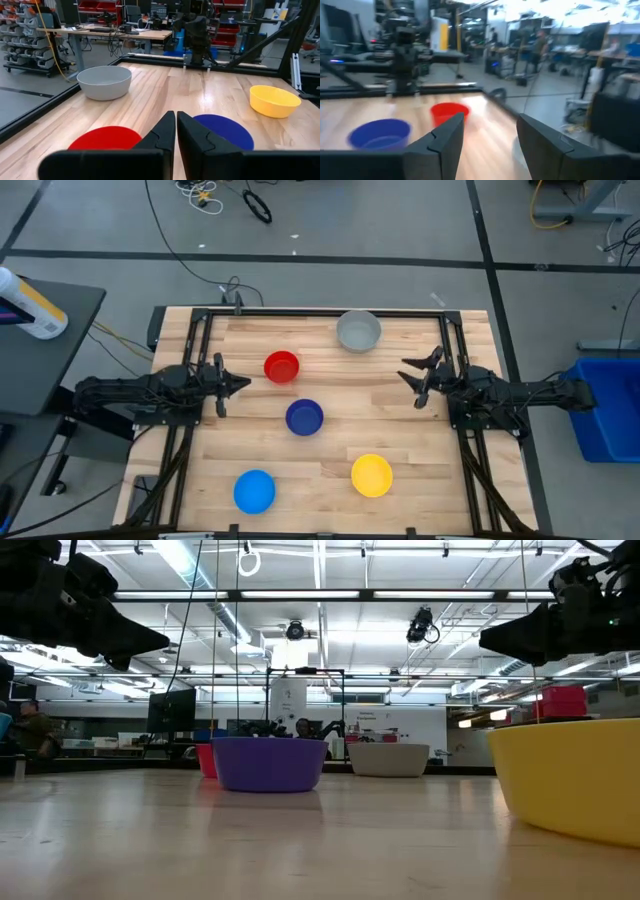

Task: Nest bowls inside each other
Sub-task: Stack the yellow bowl on the gray bowl

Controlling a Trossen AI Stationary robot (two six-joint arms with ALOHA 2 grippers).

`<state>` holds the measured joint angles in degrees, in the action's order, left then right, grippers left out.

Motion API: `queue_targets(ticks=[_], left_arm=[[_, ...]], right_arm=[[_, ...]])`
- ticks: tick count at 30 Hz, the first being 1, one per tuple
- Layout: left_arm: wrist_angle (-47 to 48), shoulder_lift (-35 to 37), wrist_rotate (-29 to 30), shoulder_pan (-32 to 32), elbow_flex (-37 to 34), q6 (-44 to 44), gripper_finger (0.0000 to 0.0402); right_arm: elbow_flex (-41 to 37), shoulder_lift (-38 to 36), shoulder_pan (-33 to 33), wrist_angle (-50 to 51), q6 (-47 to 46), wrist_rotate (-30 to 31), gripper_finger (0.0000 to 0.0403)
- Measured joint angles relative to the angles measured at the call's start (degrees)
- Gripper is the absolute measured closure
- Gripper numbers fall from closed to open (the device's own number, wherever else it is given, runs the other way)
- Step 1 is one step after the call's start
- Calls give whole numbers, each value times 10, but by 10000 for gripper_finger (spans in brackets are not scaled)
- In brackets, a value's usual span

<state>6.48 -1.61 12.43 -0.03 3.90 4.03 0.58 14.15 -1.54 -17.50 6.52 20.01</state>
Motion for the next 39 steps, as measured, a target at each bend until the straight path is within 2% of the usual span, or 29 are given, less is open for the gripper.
queue_targets(ticks=[7,14,22,28,32,35,39], left_arm=[[-7,0,0,0,0,26,380],[-70,0,-20,0,0,69,380],[-74,0,-21,0,0,61,380],[-76,0,16,0,0,39,380],[-77,0,66,0,0,23,380],[-77,0,89,0,0,0,380],[-77,0,89,0,0,-27,380]], right_arm=[[0,0,0,-14,-22,10,225],[0,10,0,35,-85,9,233],[0,42,0,48,-92,9,236],[0,54,0,47,-57,12,238],[0,54,-3,35,-100,27,239],[7,66,-18,51,-134,-5,241],[32,114,-46,106,-194,-27,240]])
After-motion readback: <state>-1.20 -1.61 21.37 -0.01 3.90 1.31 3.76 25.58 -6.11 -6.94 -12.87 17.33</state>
